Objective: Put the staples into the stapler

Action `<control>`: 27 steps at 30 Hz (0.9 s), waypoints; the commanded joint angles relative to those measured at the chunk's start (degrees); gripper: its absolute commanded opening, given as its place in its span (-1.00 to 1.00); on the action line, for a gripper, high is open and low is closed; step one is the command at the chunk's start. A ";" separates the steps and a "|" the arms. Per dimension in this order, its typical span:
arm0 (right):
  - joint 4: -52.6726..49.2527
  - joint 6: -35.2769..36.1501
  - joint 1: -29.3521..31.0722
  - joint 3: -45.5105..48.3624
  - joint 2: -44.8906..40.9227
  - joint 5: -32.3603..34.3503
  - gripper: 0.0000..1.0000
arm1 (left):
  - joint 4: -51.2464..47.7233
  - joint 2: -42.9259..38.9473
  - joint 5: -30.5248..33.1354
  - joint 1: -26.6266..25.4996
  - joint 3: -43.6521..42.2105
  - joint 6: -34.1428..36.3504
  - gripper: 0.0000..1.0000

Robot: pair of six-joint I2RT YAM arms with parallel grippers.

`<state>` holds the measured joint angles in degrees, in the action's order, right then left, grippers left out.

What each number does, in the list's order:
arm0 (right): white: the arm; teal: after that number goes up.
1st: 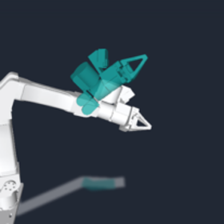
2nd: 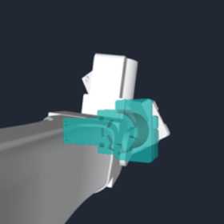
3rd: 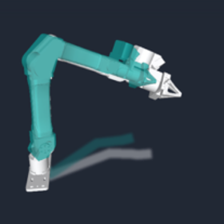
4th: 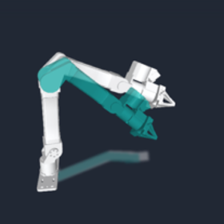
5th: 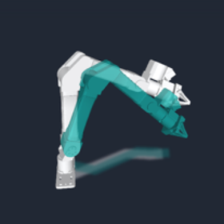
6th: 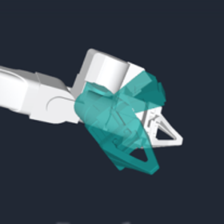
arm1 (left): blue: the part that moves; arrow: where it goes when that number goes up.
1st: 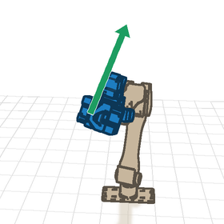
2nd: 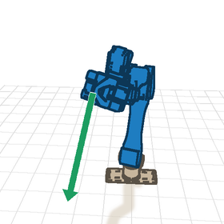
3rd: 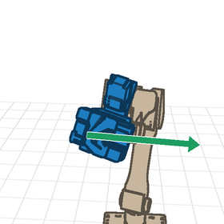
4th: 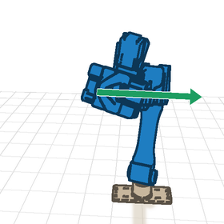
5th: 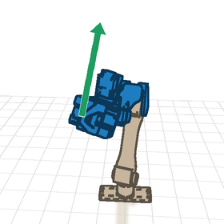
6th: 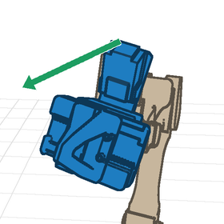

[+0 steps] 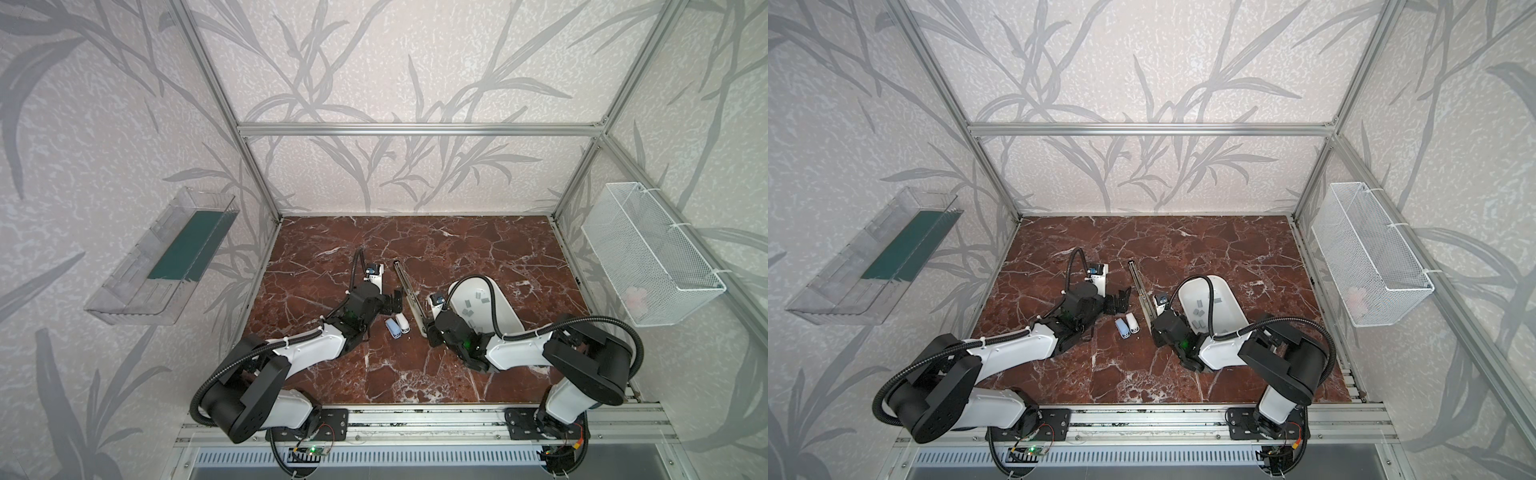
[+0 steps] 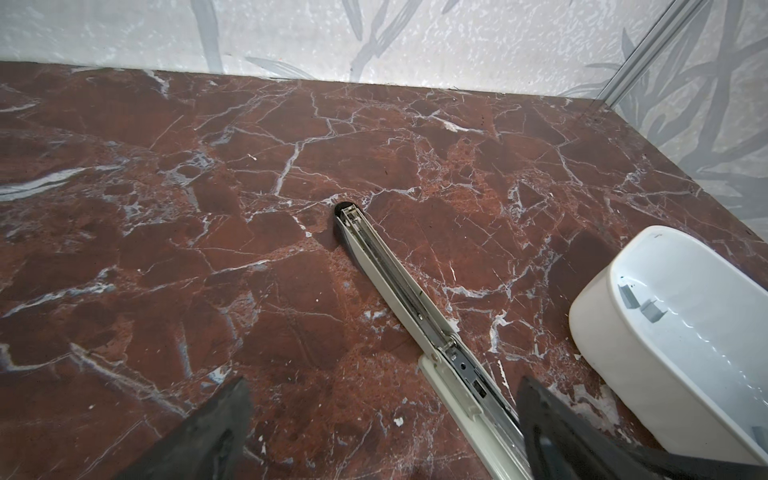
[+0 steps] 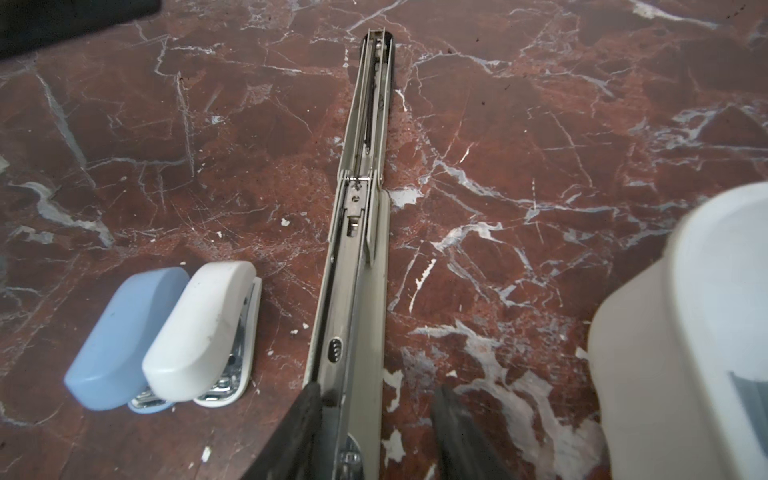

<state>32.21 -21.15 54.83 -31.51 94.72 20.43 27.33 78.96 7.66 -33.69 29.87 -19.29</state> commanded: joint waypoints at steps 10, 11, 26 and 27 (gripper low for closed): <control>-4.46 1.33 0.52 -1.63 -3.52 -1.36 -0.09 | -0.25 2.86 0.52 1.46 0.85 -1.18 0.99; -4.59 1.44 0.68 -1.45 -4.18 -1.35 -0.08 | -0.22 2.95 0.43 1.61 0.81 -1.23 0.99; -3.59 0.48 1.76 -2.94 1.15 -1.80 -0.05 | 1.09 2.81 -4.43 3.66 -0.02 -2.67 0.99; -3.43 0.45 1.70 -3.00 1.59 -1.66 -0.08 | 1.39 3.00 -5.09 3.83 -0.05 -2.77 0.99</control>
<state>28.36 -20.12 56.23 -33.15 95.11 18.39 27.57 81.47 4.14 -30.33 29.87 -20.86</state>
